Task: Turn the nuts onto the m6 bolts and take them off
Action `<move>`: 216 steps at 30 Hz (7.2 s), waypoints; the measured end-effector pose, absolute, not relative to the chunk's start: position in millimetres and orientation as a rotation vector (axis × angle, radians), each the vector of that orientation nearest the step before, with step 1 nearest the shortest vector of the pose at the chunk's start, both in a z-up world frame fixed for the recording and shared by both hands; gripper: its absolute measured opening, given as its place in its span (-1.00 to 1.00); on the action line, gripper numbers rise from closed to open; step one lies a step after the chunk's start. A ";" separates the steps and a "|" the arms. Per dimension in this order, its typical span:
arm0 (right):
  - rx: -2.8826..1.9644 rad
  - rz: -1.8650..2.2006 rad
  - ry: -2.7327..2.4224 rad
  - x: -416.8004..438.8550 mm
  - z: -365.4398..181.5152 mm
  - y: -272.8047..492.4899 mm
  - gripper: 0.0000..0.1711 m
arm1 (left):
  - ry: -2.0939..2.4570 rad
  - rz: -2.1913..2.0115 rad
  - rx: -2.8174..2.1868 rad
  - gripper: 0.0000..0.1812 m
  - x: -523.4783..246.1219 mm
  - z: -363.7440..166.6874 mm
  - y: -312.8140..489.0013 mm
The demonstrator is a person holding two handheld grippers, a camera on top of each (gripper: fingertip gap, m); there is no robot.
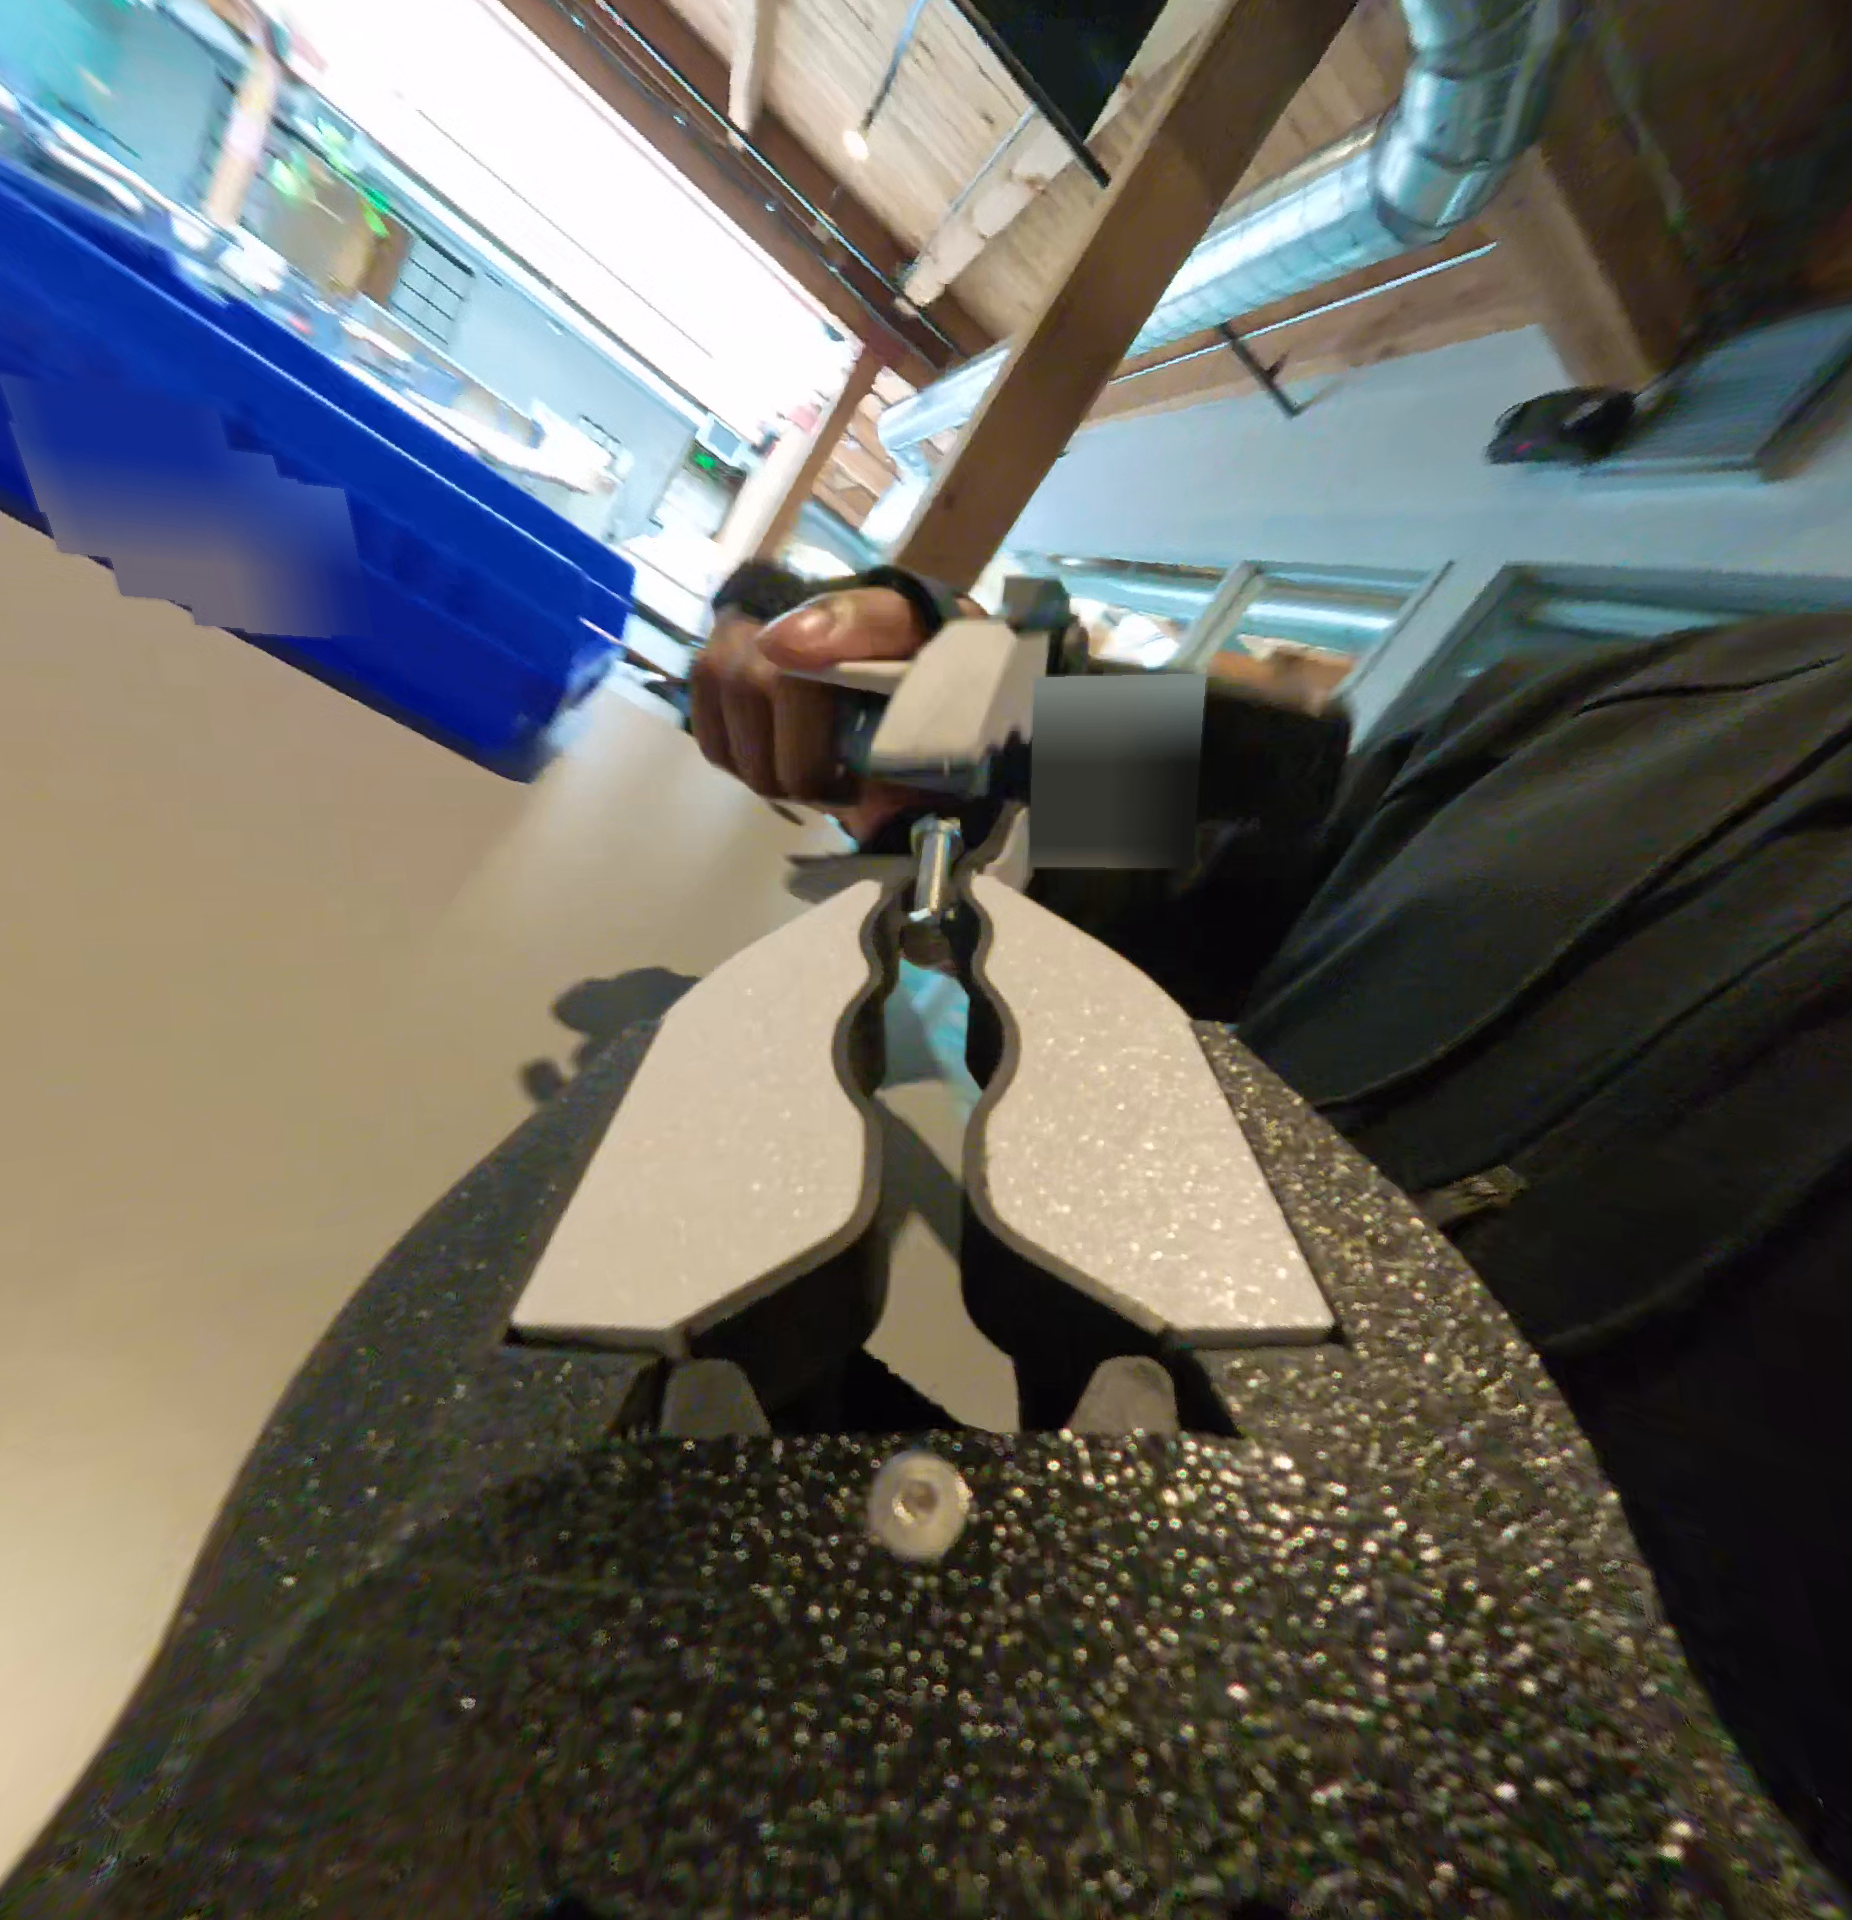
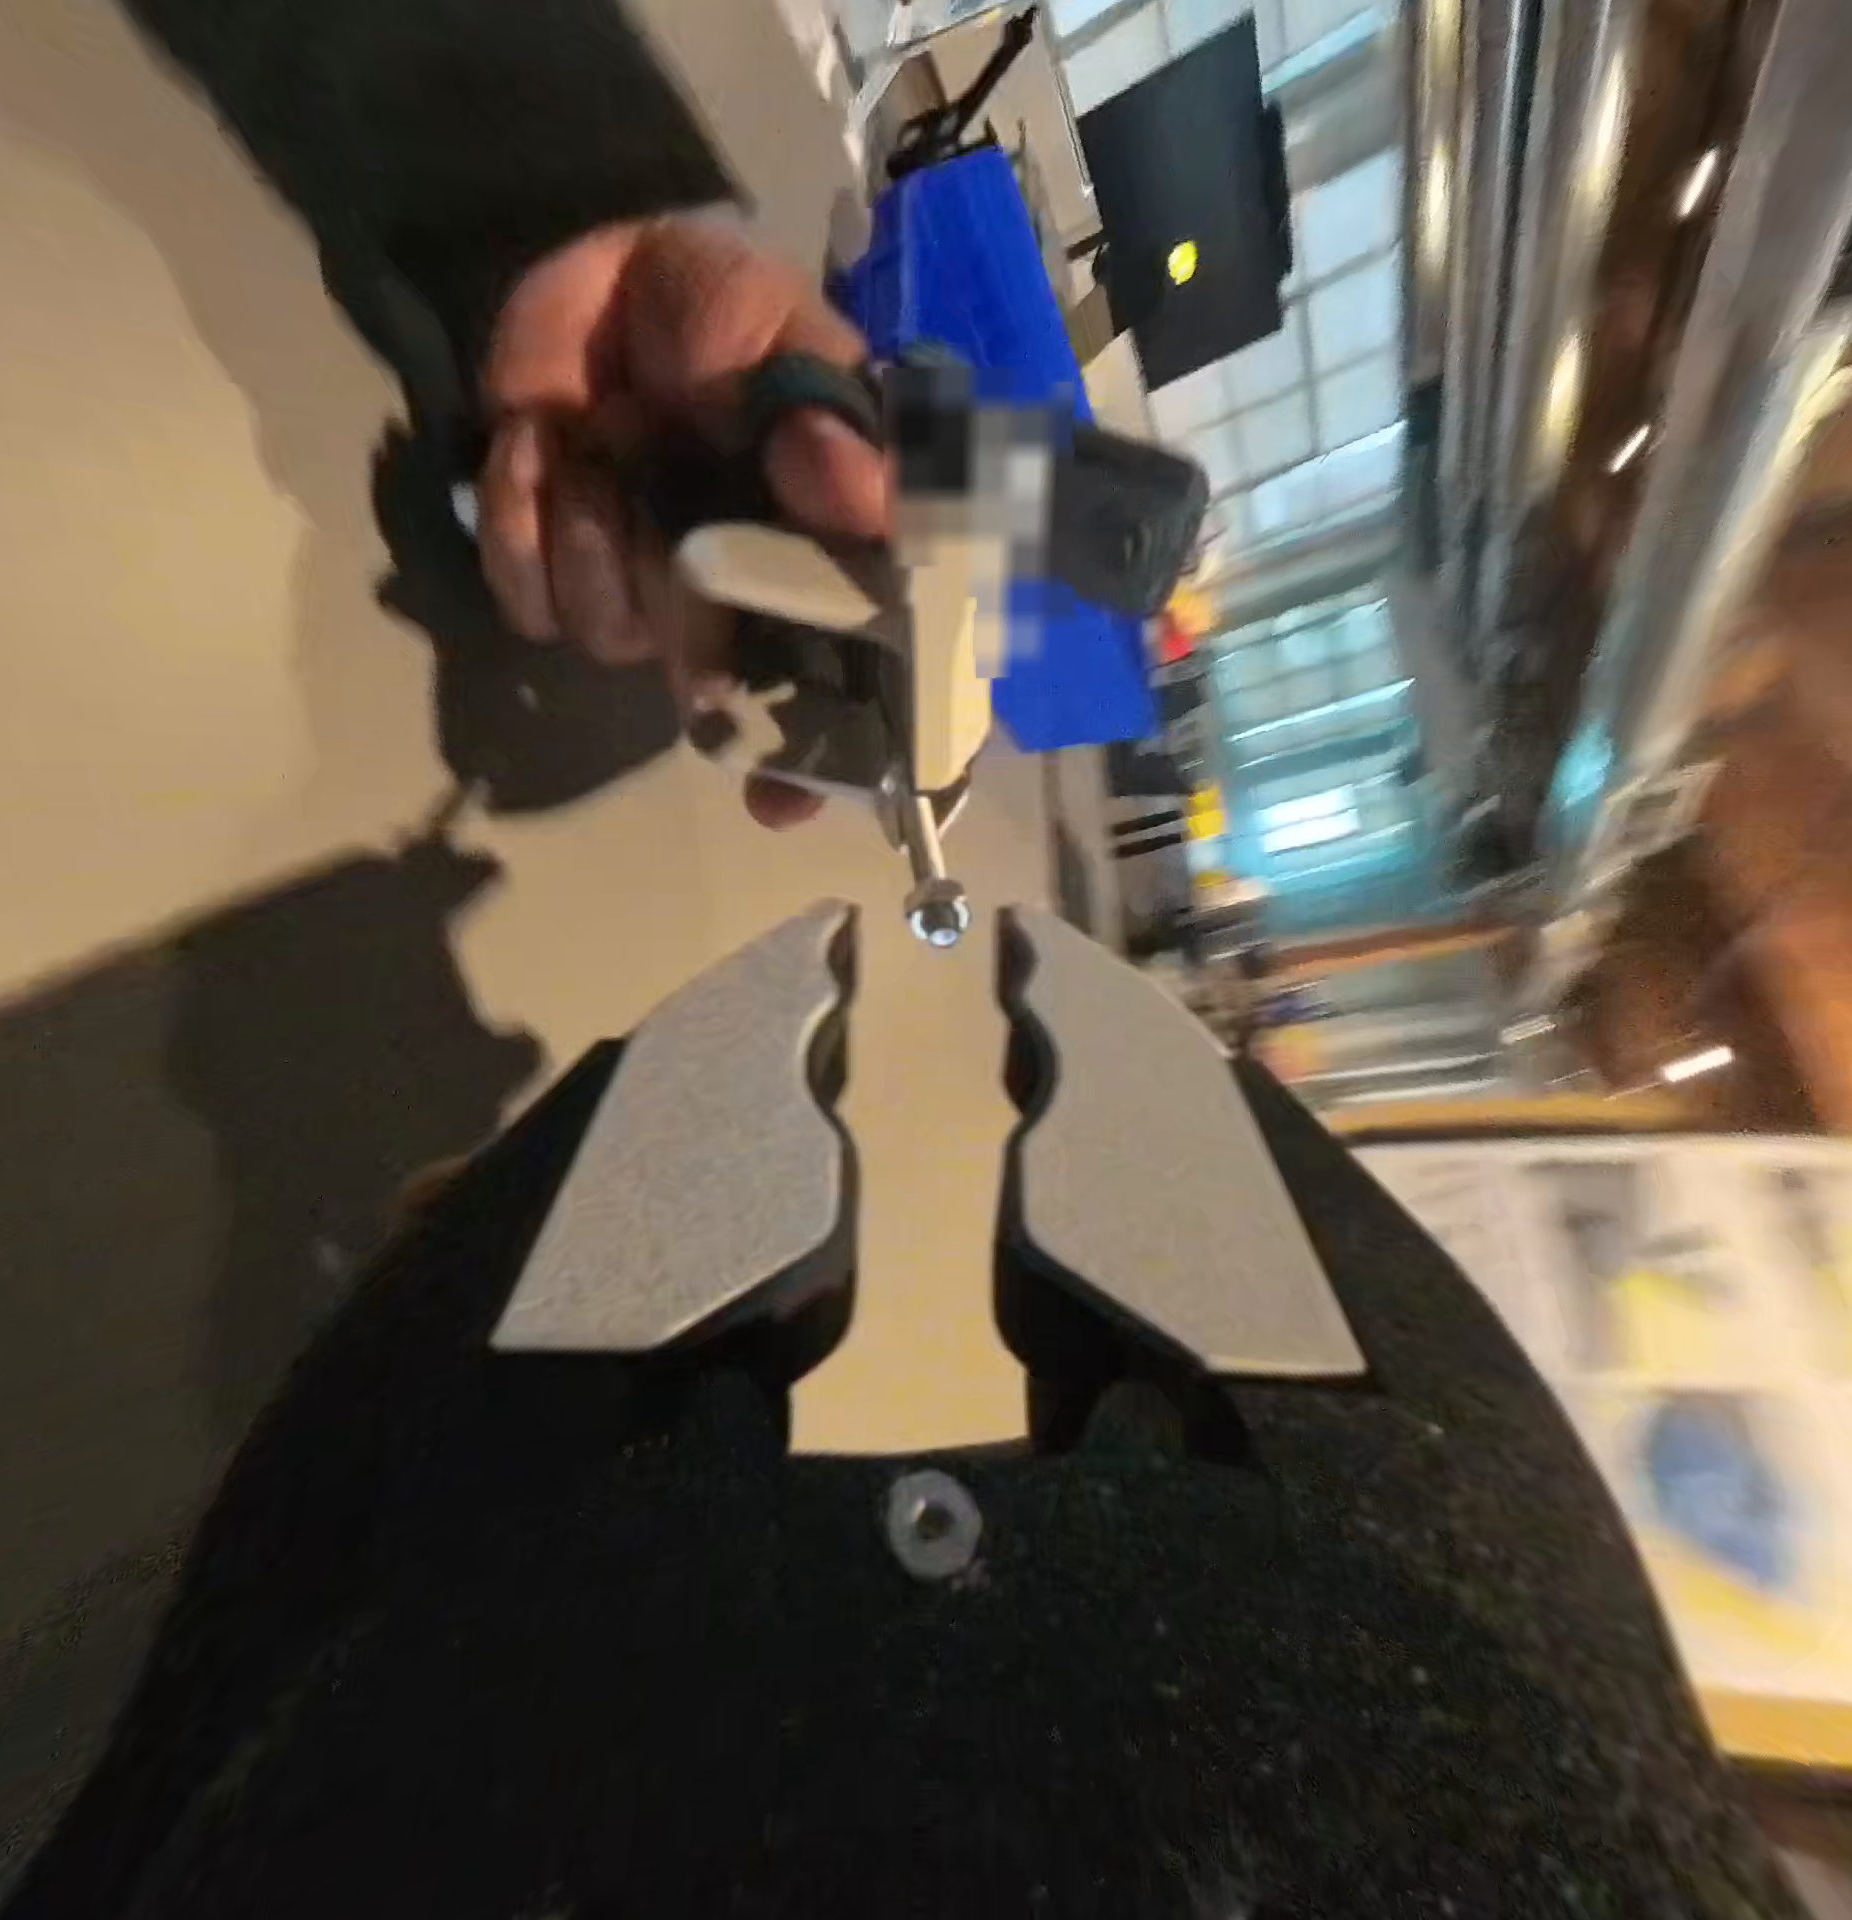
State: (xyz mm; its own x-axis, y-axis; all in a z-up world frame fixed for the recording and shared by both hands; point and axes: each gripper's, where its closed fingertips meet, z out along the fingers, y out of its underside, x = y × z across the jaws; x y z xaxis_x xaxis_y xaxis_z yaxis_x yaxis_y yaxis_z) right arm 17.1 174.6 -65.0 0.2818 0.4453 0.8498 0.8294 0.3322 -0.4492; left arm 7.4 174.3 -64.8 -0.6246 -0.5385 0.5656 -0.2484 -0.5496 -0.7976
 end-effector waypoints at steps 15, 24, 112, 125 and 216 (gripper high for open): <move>-1.555 0.063 -1.202 0.1 -72.7 151.9 -0.92 | 1.553 -2.175 -1.141 -0.89 -11.3 -70.2 152.2; -1.488 -0.093 -1.079 7.7 -64.7 156.7 -0.59 | 1.476 -2.146 -1.206 -0.89 -12.2 -70.8 158.0; -1.398 0.213 -0.952 104.7 -94.9 260.2 -0.88 | 1.581 -1.819 -1.199 -0.90 101.8 -87.5 265.5; -1.392 0.140 -0.944 102.3 -86.4 255.0 -0.59 | 1.549 -1.866 -1.199 -0.90 101.1 -84.2 265.1; -1.191 -0.466 -1.190 109.3 -92.0 258.6 -0.88 | 1.517 -2.006 -1.336 -0.89 101.9 -86.6 260.4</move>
State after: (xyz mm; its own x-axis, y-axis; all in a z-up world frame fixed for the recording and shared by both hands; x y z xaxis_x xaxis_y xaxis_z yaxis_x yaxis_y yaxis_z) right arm 109.3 258.6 -92.0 0.3707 0.2834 0.8845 0.8085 0.3703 -0.4575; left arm 101.9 260.4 -86.6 -0.5265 -0.6932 0.4921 -0.2849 -0.4015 -0.8704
